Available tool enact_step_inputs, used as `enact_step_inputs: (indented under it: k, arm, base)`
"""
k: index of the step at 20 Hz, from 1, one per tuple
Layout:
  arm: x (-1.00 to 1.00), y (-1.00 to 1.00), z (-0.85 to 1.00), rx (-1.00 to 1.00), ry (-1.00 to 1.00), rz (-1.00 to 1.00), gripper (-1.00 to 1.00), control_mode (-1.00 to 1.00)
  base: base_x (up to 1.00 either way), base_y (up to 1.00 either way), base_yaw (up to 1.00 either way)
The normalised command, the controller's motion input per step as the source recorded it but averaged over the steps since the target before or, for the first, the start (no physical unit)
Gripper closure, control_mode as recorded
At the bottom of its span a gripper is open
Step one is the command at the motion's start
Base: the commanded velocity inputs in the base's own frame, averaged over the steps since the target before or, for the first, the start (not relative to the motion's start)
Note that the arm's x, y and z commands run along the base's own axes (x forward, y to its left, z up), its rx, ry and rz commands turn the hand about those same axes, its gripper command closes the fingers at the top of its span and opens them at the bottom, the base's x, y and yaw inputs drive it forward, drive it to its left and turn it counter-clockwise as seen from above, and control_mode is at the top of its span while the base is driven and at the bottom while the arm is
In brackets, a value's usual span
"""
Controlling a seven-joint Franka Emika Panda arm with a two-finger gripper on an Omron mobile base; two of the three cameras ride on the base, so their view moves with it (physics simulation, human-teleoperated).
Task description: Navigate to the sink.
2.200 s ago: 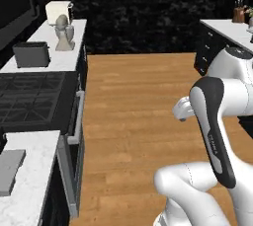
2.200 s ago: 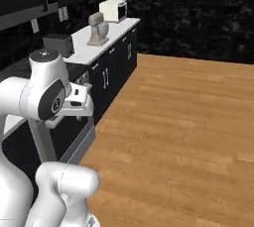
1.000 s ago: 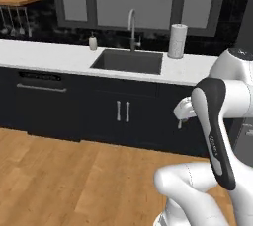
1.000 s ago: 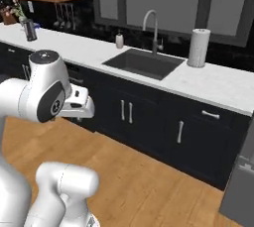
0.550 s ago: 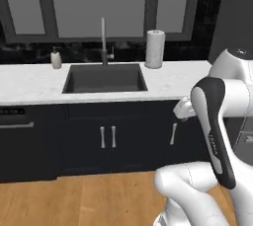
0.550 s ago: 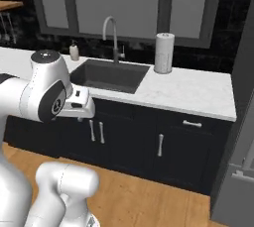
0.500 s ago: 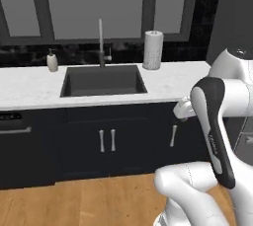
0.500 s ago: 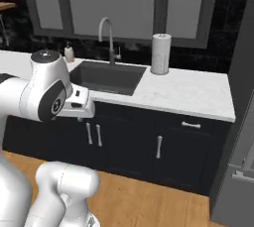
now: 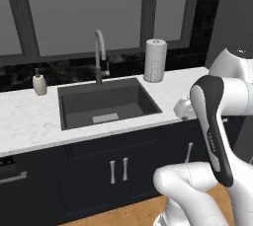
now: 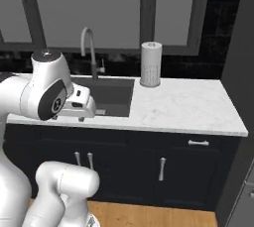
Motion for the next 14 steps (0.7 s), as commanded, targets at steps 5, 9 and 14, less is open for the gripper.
enact_step_inputs:
  k: [5,9,14]
  arm:
    - [0.0,0.0,0.0,0.0,0.0,0.0,-1.0,1.0]
    - [0.0,0.0,0.0,0.0,0.0,0.0,-1.0,1.0]
    - [0.0,0.0,0.0,0.0,0.0,0.0,-1.0,1.0]
  base:
    - [0.66,0.3,-0.01]
    - [0.65,-0.04,0.06]
    - [0.49,0.32,0.0]
